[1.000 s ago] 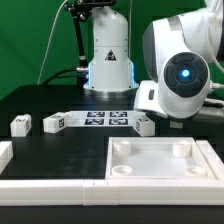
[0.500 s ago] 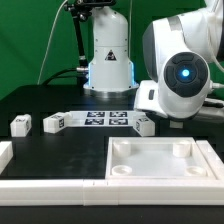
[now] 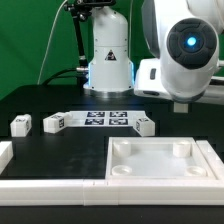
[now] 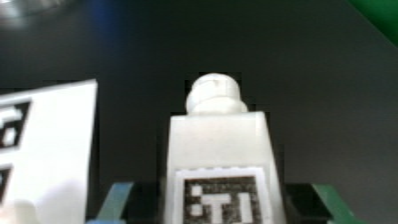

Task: Assemble one leg

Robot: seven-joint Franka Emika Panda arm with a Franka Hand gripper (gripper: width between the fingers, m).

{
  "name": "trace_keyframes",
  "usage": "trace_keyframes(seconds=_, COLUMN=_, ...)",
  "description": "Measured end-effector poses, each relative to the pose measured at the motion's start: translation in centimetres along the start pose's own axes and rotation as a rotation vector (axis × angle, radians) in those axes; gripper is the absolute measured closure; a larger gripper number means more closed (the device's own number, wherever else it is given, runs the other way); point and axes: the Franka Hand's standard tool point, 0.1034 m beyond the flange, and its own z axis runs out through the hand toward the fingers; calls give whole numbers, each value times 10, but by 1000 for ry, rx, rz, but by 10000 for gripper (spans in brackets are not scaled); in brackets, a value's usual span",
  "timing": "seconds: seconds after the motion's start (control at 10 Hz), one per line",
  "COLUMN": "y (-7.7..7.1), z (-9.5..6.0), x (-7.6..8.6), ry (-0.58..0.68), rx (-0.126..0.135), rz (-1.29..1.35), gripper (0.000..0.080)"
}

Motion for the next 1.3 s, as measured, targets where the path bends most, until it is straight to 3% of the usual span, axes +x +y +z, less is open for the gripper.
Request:
trace_keyframes(seconds=0.2, y=-3, z=-2, x=5, ry=54, rx=10, rz=-2, gripper=511)
trace_keyframes(seconds=0.4, y=-5, z=-9, x=6, ry=248, rx=37, rz=-25, gripper=511)
trace_keyframes(seconds=0.6, y=-6, z=-32, x=12, ry=398, rx=52, rz=-44, gripper=509)
trace_keyframes(seconds=1.0, y=-4, z=-74, x=14, ry=744, rx=25, rz=-135, gripper=509)
trace_keyframes(seconds=1.3, y=-20, z=-70, x=12, ry=1032, rx=113, rz=-154, gripper=509)
